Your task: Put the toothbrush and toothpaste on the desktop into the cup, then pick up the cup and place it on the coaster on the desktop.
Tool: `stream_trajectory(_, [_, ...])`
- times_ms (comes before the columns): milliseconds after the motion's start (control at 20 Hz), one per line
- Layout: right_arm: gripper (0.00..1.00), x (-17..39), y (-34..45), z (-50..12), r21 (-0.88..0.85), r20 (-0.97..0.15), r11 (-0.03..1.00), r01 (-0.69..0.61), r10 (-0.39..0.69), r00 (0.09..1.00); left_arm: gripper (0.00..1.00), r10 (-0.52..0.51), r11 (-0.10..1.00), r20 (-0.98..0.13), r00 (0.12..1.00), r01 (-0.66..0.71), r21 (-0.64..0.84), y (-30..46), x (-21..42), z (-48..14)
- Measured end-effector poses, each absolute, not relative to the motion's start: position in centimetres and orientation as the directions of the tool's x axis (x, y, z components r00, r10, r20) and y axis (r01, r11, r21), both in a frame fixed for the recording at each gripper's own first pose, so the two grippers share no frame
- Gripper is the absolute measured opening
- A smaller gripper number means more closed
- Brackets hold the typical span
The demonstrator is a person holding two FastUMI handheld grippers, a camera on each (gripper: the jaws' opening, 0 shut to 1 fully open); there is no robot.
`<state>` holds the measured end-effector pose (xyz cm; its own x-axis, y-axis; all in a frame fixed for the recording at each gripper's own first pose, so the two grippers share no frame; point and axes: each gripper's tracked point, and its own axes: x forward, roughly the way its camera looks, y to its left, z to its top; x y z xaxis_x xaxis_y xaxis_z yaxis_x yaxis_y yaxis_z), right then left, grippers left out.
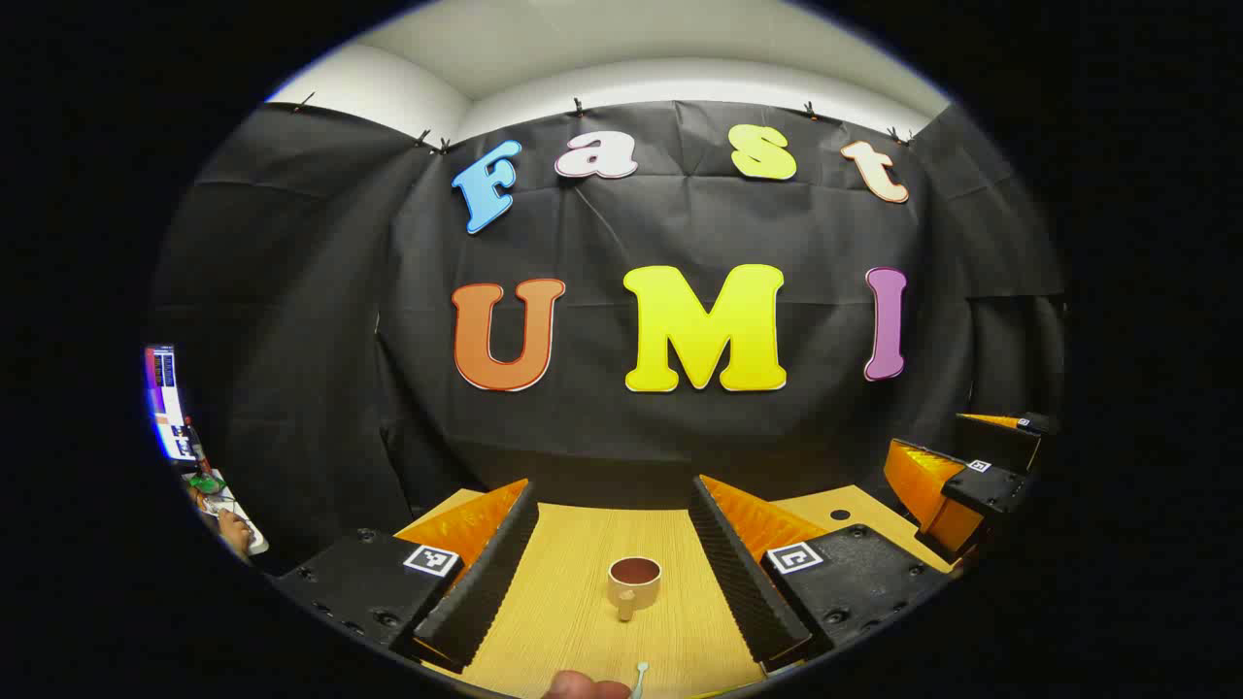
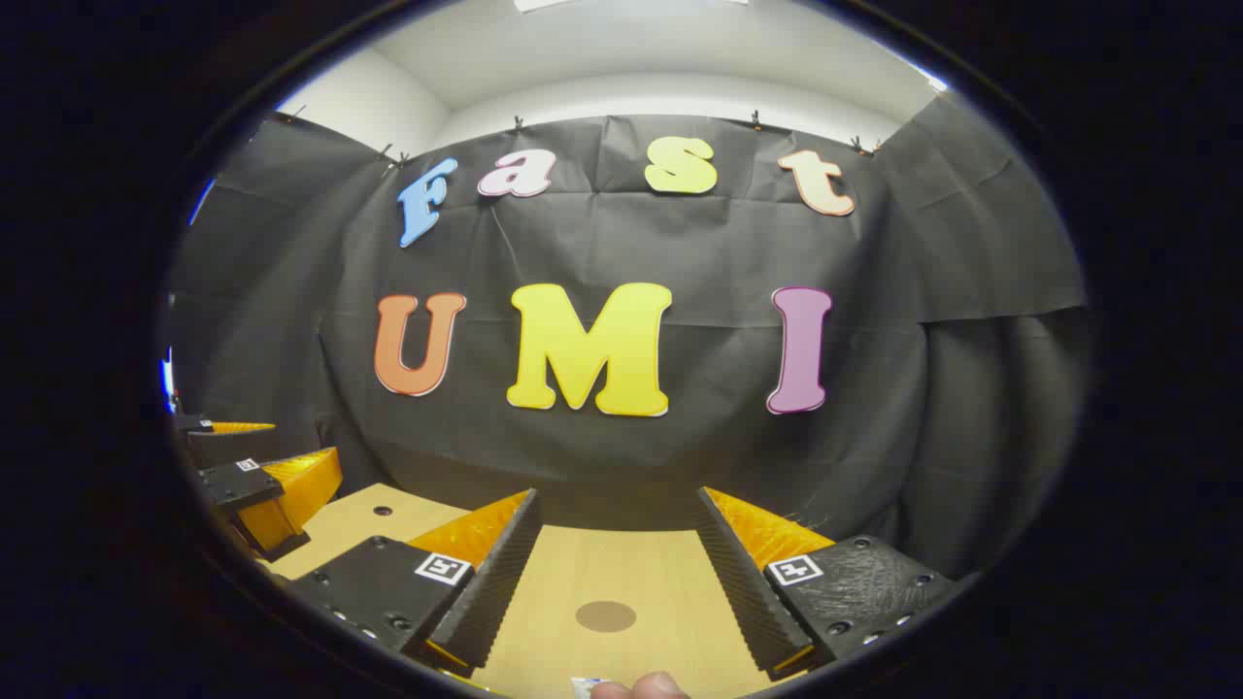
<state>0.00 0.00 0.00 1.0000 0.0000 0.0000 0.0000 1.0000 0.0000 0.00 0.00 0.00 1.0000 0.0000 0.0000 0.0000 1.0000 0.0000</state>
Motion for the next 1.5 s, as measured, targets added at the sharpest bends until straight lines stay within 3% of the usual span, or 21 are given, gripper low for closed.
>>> stream_trajectory(1250, [0.97,0.6,0.0,-2.3,0.011,-0.051,1.000,-0.007,0.008,0.999,0.99,0.001,1.000,-0.031,1.000,-0.001,0.014,-0.1,0.1,-1.3])
stream_trajectory(1500, [0.95,0.4,-0.3,-4.5,-0.021,-0.092,1.000,-0.011,0.009,0.996,0.99,-0.001,1.000,-0.081,0.997,0.003,0.022,0.1,-0.3,-3.9])
